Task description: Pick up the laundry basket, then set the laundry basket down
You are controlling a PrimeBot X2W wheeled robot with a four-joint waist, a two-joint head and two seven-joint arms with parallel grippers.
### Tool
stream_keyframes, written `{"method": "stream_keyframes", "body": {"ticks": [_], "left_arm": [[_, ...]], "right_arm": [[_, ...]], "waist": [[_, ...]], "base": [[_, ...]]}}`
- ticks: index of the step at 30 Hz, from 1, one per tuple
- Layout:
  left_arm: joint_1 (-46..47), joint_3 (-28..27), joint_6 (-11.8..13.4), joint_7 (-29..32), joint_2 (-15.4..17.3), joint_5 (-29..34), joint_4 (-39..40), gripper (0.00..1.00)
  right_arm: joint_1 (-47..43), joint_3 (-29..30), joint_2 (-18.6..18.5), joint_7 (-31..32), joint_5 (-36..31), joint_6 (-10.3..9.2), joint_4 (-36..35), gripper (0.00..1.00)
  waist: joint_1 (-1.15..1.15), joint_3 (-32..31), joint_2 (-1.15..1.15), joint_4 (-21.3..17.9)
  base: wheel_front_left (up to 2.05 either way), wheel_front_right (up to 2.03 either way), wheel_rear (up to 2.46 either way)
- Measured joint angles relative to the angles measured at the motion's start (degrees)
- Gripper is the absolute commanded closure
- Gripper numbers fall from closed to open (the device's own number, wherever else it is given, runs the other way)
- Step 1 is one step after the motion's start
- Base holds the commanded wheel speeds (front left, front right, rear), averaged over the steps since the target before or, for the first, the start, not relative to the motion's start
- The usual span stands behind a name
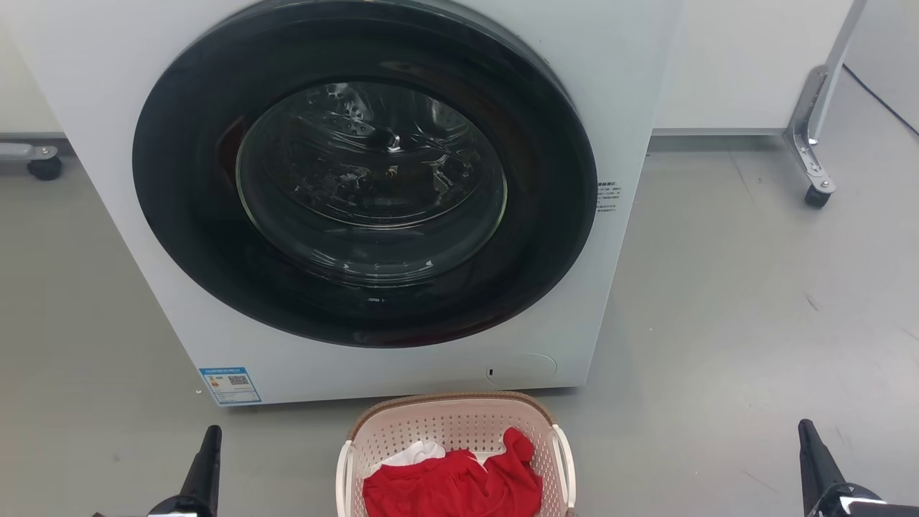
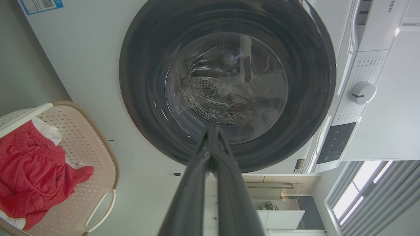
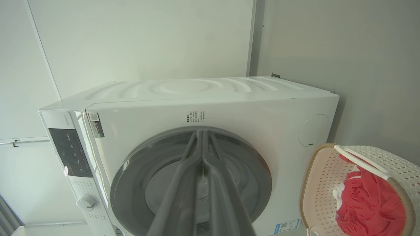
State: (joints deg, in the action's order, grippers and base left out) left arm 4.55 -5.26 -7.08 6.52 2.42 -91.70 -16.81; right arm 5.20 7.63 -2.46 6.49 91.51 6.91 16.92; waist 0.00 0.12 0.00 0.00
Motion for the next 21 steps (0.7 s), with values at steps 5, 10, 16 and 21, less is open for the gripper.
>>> {"method": "stream_keyframes", "body": {"ticks": [5,10,16,21], "left_arm": [[-1.1,0.1,0.1,0.0,-0.3,0.0,-1.4,0.00],[-2.5,0.6,0.1,-0.2,-0.7,0.0,-2.5,0.00],[-2.4,1.5,0.1,-1.5,-0.7,0.0,-2.3,0.00],[-2.2,2.3,0.1,-2.5,-0.7,0.0,-2.0,0.00]], "right_arm": [[-0.9,-0.1,0.5,0.0,0.0,-0.10,1.5,0.00],[-2.3,-0.3,1.1,-0.1,-0.1,-0.34,2.5,0.00],[-2.3,-0.4,1.1,-1.0,-0.4,-0.34,2.1,0.00],[-2.2,-0.6,1.1,-1.8,-0.9,-0.34,1.8,0.00]], "waist": [[0.00,0.0,0.00,0.0],[0.00,0.0,0.00,0.0],[0.00,0.0,0.00,0.0],[0.01,0.0,0.00,0.0]], "base": [[0.00,0.00,0.00],[0.00,0.00,0.00],[0.00,0.00,0.00],[0.00,0.00,0.00]]}}
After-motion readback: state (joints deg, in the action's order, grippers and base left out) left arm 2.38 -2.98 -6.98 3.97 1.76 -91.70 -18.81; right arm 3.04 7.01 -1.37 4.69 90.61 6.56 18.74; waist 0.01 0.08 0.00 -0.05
